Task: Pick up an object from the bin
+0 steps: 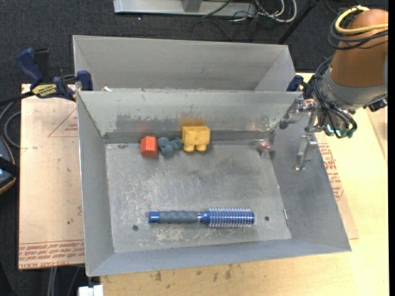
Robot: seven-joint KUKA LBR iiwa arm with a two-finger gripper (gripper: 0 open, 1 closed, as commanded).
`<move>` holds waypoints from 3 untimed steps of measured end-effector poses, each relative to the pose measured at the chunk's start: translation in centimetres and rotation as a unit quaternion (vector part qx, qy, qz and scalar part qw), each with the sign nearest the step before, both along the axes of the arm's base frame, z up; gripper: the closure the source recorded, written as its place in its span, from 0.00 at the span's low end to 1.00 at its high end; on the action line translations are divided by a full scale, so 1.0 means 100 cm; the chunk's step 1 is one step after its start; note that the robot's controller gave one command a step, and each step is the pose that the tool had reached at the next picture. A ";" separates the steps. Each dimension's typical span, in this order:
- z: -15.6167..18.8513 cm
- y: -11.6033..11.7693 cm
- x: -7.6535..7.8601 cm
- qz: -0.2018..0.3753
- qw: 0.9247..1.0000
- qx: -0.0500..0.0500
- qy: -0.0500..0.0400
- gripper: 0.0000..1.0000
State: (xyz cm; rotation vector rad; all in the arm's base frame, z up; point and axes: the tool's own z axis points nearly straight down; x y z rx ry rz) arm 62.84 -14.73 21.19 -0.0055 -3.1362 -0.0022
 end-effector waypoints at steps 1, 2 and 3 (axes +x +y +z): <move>-0.076 0.024 -0.066 0.012 1.000 0.001 0.003 0.00; -0.139 0.096 -0.115 0.095 0.995 -0.001 -0.008 0.00; -0.136 0.130 -0.127 0.121 0.993 -0.004 -0.017 0.00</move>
Offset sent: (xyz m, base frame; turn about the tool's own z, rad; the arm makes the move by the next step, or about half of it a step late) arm -0.0625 0.0220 -0.0709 -0.0278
